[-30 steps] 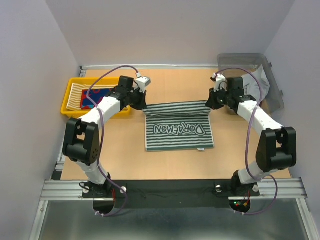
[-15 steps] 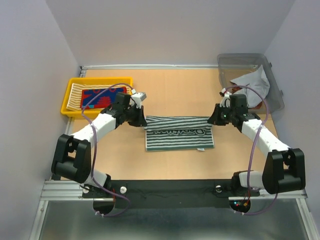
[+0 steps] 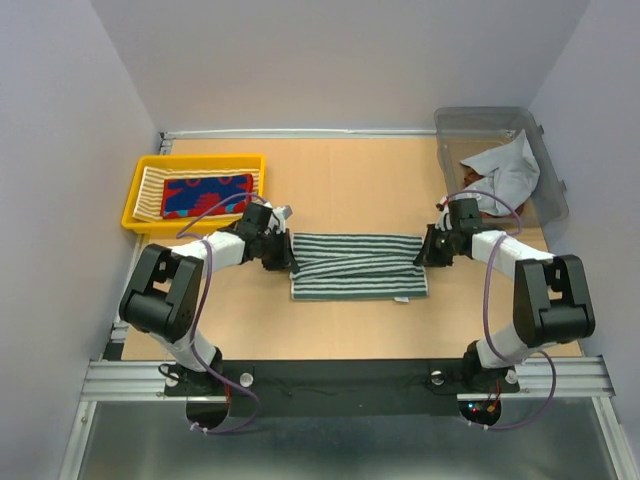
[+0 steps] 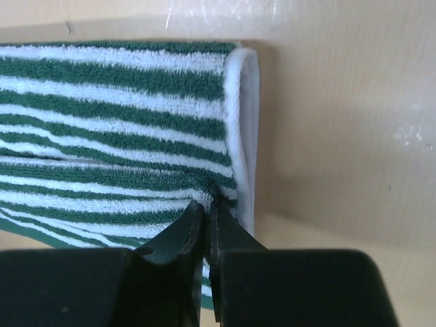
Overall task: Fold and stack the towels
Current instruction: Fold the towel
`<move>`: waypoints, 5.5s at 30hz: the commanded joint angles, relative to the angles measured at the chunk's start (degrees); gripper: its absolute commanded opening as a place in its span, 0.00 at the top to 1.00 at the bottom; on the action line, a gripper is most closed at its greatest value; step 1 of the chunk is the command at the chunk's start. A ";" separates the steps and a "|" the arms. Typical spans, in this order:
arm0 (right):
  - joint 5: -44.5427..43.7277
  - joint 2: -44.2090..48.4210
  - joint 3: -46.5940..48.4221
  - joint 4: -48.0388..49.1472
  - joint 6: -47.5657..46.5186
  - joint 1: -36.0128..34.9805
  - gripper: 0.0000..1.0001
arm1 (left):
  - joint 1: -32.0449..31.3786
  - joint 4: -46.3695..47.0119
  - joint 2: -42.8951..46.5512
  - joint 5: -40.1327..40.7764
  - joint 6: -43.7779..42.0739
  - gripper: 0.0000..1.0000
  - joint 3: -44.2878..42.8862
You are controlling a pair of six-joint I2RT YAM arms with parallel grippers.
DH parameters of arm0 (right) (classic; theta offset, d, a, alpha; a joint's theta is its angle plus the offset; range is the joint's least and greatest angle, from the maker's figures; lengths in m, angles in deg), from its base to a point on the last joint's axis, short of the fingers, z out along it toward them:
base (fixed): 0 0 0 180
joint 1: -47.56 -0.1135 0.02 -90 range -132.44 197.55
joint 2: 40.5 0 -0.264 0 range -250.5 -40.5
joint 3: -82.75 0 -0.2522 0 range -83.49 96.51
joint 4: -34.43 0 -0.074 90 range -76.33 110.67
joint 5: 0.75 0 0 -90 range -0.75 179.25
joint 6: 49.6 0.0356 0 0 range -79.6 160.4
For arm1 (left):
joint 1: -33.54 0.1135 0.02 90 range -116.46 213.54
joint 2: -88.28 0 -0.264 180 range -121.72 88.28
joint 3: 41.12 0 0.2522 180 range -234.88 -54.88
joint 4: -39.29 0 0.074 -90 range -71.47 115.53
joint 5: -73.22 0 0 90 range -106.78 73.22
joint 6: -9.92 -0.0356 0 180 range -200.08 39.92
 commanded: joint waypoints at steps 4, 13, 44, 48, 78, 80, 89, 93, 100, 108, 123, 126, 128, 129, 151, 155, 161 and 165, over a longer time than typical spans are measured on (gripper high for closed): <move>-2.28 -9.05 5.43 4.62 -3.06 2.73 1.00 | 0.73 -4.55 -4.62 12.41 -0.57 1.00 -7.29; -3.95 -13.54 12.29 6.57 -4.21 2.73 1.00 | 1.97 -8.86 -7.62 15.14 -2.77 1.00 -15.82; -10.45 4.48 3.94 2.79 0.18 2.73 1.00 | 1.70 -9.93 1.44 15.58 -4.36 1.00 -13.81; -10.72 1.41 3.50 2.70 0.45 2.82 0.99 | 1.26 -7.64 -2.33 15.49 -4.44 1.00 -12.75; -3.49 1.42 15.26 0.33 -6.14 -9.65 0.36 | -4.45 -7.99 14.18 23.48 -1.71 0.09 -11.95; -5.78 -0.87 16.85 0.50 -6.32 -11.76 0.36 | -4.45 -8.25 14.27 25.68 -3.29 0.07 -12.31; -14.93 -13.36 25.82 0.50 -5.27 -20.21 0.39 | -4.45 -3.86 26.47 38.42 -8.22 0.06 -3.88; -17.39 -16.17 26.09 0.42 -4.39 -22.14 0.44 | -4.45 -0.61 33.15 42.03 -8.31 0.09 0.78; -18.01 -13.19 19.76 0.33 -1.40 -24.86 0.51 | -4.36 -0.96 33.08 44.85 -8.75 0.10 -0.36; -18.80 -4.40 11.76 0.42 4.22 -26.80 0.52 | -4.36 -1.05 32.38 42.21 -8.22 0.10 -0.36; -17.66 8.43 -2.39 7.00 14.77 -27.15 0.52 | -12.18 4.23 29.92 28.59 10.40 0.13 3.33; -16.96 10.62 -3.36 7.97 15.91 -27.15 0.53 | -15.60 5.63 26.06 28.33 14.09 0.15 2.20; -16.17 13.26 -2.31 7.89 15.83 -27.15 0.55 | -18.42 6.42 23.59 28.85 16.12 0.18 1.31; -16.25 14.23 -1.87 7.80 15.74 -27.24 0.55 | -19.30 7.29 22.80 29.20 16.73 0.19 1.14; -23.03 15.90 -19.61 18.26 23.74 -14.59 0.57 | -18.34 16.00 3.99 33.07 26.66 0.59 10.18; -22.15 18.80 -20.59 20.11 22.17 -11.95 0.57 | -16.93 16.97 7.32 33.51 27.29 0.55 12.82; -17.14 21.09 -14.09 20.37 18.91 -11.77 0.53 | -17.11 13.54 15.58 31.67 25.27 0.28 7.57; -14.06 19.00 -9.96 27.91 19.69 -11.77 0.41 | -16.93 15.91 17.97 32.62 24.04 0.18 4.04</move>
